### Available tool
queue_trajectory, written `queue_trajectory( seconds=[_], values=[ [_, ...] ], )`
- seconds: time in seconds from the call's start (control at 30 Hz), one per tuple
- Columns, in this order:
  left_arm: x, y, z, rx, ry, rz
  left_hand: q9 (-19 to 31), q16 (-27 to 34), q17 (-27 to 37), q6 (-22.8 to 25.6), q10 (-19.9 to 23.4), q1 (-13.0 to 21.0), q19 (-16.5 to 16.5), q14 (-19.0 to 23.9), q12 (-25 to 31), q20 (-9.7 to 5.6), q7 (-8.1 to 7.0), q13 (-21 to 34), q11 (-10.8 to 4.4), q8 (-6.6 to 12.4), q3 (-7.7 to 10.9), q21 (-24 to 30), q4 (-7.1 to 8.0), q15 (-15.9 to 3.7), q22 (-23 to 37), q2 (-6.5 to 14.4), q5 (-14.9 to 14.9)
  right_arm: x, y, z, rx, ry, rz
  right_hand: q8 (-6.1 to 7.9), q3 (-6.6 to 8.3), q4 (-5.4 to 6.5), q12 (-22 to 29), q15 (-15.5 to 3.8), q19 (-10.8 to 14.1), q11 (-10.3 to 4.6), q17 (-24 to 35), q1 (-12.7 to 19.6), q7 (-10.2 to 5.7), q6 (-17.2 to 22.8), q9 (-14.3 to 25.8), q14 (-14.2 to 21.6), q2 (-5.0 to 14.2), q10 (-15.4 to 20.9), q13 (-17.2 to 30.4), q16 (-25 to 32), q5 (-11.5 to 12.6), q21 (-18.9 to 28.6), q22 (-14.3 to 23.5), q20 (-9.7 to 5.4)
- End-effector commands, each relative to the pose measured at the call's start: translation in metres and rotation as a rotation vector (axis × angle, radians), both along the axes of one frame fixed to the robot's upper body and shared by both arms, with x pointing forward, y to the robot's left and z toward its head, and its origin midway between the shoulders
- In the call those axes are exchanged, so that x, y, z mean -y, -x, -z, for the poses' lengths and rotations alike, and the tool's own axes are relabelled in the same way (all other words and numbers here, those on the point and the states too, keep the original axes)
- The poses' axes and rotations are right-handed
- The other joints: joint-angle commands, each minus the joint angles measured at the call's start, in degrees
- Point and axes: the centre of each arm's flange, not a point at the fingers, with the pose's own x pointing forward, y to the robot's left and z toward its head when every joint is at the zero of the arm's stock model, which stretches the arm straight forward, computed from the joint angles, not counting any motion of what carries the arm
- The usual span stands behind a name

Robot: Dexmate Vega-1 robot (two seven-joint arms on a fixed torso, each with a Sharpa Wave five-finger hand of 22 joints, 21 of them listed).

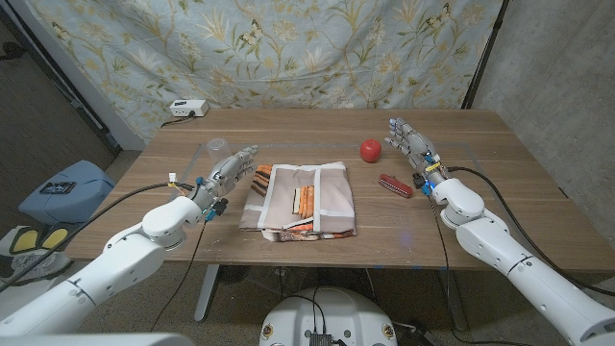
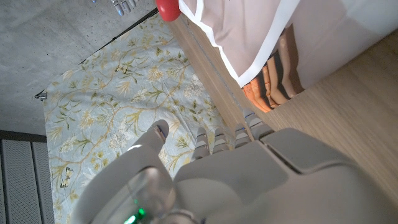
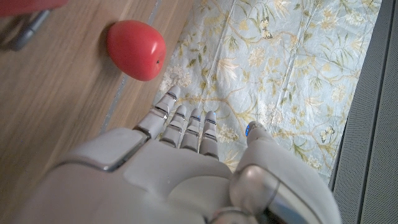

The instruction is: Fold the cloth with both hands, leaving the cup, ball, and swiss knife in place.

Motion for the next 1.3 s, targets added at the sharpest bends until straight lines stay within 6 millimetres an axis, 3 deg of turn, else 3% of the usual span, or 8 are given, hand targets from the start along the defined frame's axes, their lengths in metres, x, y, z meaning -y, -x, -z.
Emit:
queue_trajectory(
  seconds=[0.03,0.47,0.8,1.3],
  values=[
    [-0.004,0.02,-0.006,-0.043,-0.103,-0.022,0.1,-0.1,0.3,-0.1,-0.2,0.6,-0.2,0.0,0.0,0.52,-0.41,0.1,0.65,-0.06,0.16,-0.1,-0.61,0.44,0.2,0.0,0.4,-0.003,-0.005,-0.009,0.011,0.023,-0.006,0.08,0.13,-0.34,0.1,-0.54,0.1,-0.08,0.0,0.2,0.09,0.2,0.1,-0.2,-0.26,-0.3,0.2,0.4,0.2,0.1,0.3,-1.73],
    [-0.007,0.03,-0.015,-0.099,-0.26,-0.005,0.1,-0.3,0.4,-0.7,-0.9,0.5,-0.8,-1.0,-0.3,0.95,-0.13,0.2,1.1,-0.19,-0.32,-0.4,-0.91,0.88,0.2,0.0,0.5,-0.004,-0.008,-0.014,0.023,0.045,-0.006,0.08,0.16,-0.55,0.1,-0.59,0.0,-0.08,-0.1,0.1,0.15,0.2,0.1,-0.3,-0.25,-0.3,0.2,0.5,0.1,0.1,0.3,-1.75],
    [-0.002,0.05,-0.009,-0.123,-0.456,-0.023,0.1,0.0,0.7,-0.5,-0.8,-0.5,-0.8,-1.1,-0.3,0.73,-0.48,0.2,0.6,-0.04,-1.18,-0.3,-0.21,0.55,0.3,-0.1,0.4,0.001,-0.004,-0.016,0.041,0.051,0.008,0.06,0.17,-0.7,0.1,-0.61,-0.2,-0.12,-0.2,0.0,0.22,0.1,0.1,-0.5,-0.23,-0.3,0.2,0.6,0.1,0.0,0.3,-1.82],
    [-0.002,0.066,0.0,-0.166,-0.601,-0.011,0.1,0.0,1.0,-0.1,-0.6,-2.0,-1.7,-2.1,-0.2,0.4,-0.57,0.2,0.04,0.11,-2.09,-0.5,1.07,-0.08,0.3,0.2,0.2,0.004,0.006,-0.011,0.061,0.043,0.03,0.09,0.14,-0.84,0.1,-0.52,-0.4,-0.03,-0.2,-0.4,0.18,0.2,0.1,-0.7,-0.25,-0.5,0.2,0.6,0.1,0.0,0.3,-1.73]
  ],
)
